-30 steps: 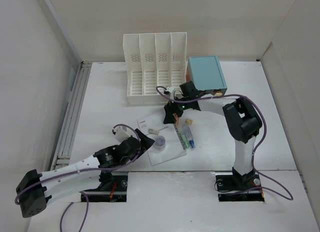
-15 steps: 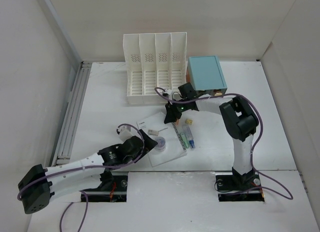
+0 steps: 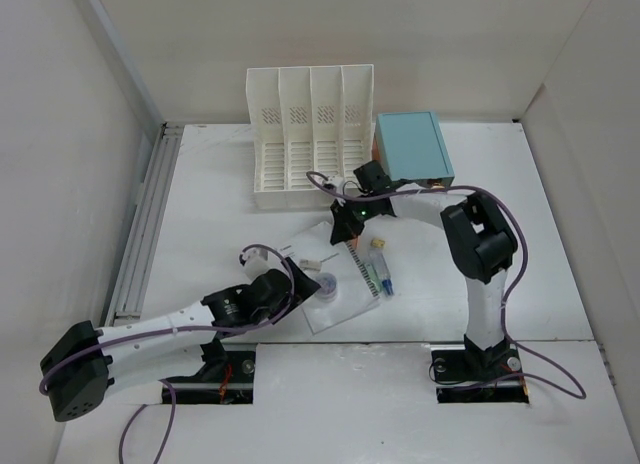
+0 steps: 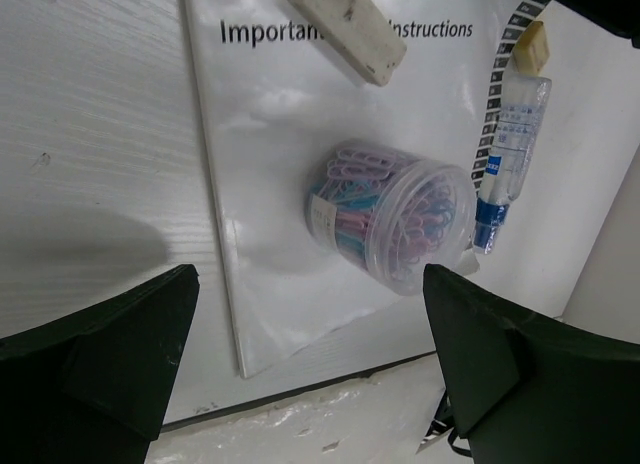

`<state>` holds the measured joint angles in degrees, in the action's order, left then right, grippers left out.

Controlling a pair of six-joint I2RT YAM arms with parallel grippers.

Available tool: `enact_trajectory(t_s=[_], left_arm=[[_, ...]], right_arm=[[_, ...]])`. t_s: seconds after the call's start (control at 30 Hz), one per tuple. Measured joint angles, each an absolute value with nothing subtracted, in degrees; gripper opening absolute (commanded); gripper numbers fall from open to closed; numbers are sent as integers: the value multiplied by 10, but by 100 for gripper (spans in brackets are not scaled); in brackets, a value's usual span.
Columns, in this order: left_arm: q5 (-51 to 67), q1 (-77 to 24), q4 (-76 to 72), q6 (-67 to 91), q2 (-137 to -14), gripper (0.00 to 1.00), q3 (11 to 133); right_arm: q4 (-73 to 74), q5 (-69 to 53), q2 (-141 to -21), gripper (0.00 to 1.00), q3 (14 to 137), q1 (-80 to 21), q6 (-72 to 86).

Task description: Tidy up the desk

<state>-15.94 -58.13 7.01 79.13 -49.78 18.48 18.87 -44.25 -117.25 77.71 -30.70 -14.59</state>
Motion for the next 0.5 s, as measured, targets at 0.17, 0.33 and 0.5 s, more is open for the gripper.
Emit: enact_trajectory(t_s=[0.17,0.33,0.5], left_arm=[[-157,-581,66,786,-498,93,194],[-156,-581,62,783,-497,93,196],[-160,-581,62,782,-496,94,196]], right_arm=[[208,-373,-1140,0,797,-304,-141],[214,-317,-1107,0,822,-301,-136],[224,-260,-1073,0,827,-304,-133]])
